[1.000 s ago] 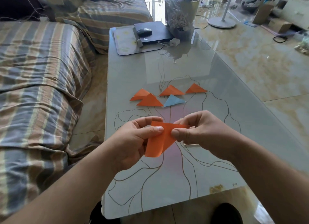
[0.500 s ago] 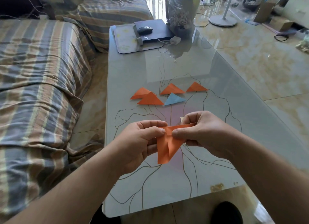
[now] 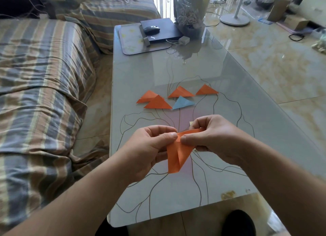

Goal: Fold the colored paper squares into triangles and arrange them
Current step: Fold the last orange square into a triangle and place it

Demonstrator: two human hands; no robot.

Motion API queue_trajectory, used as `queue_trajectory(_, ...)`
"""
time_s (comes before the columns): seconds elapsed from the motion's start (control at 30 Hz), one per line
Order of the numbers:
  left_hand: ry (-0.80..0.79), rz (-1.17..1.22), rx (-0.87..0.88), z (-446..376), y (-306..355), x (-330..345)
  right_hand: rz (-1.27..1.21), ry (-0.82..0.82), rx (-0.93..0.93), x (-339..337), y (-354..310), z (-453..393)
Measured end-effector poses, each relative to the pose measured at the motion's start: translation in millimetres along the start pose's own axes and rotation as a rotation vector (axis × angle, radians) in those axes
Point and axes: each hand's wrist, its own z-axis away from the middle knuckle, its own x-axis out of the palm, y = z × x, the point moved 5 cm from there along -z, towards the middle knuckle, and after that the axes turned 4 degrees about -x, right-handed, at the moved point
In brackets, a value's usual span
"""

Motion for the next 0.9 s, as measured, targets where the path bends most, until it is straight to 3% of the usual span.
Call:
queue_trajectory(0.37, 0.145, -0.2, 0.264, -4, 5, -12, -0.149, 0.013, -0.084, -4, -5, 0)
queue_trajectory(0.77, 0.107, -0.194, 0.388, 2, 14, -8, -0.138, -0.001, -0.193, -24, -12, 7)
queue_trajectory(0.9, 0.104, -0.242, 0.458, 5, 19, -7, -0.03, 0.044, -0.25, -32, -15, 7)
